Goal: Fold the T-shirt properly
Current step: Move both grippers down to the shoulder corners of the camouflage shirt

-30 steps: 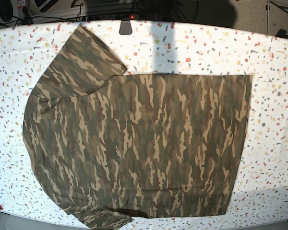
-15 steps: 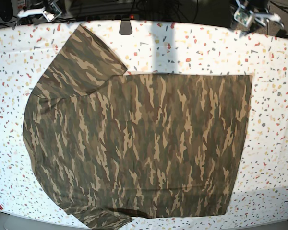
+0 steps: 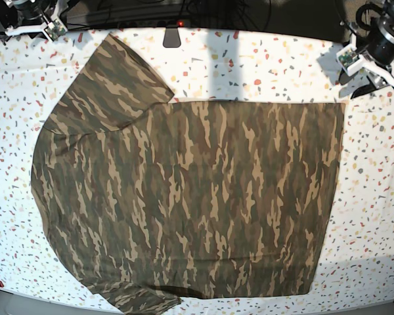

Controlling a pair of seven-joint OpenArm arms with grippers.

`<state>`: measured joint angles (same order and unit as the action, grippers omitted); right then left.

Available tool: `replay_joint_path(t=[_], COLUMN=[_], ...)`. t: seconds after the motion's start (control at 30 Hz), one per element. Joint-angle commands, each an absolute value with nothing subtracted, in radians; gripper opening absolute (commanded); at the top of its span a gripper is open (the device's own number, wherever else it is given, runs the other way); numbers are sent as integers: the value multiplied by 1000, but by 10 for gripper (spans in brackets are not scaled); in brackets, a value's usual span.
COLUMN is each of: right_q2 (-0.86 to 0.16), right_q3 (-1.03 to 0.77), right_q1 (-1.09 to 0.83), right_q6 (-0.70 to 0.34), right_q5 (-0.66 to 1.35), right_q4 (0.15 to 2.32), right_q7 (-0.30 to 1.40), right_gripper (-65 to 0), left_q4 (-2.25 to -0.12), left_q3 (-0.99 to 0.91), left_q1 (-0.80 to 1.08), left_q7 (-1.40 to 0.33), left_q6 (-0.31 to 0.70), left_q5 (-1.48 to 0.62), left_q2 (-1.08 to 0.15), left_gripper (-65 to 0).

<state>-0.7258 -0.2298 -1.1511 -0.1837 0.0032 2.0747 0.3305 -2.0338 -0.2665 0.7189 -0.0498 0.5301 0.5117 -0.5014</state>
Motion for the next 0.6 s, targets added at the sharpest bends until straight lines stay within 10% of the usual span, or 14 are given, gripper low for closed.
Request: replay_joint_path(t=[0.0, 0.57], right_q2=[-734, -728], right_q3=[-239, -239], right_q1=[-1164, -1163], right_q6=[-171, -130], right_q5=[4, 83], right_q4=[2088, 2088], right_q7=[315, 341], right_gripper=[-513, -513], left_q4=[-2033, -1673], left_q3=[-273, -12], left_q1=[709, 437], left_q7=[-27, -41], left_q6=[514, 493], left_q5=[505, 550], left_q2=[-519, -580], left_gripper=[-422, -422])
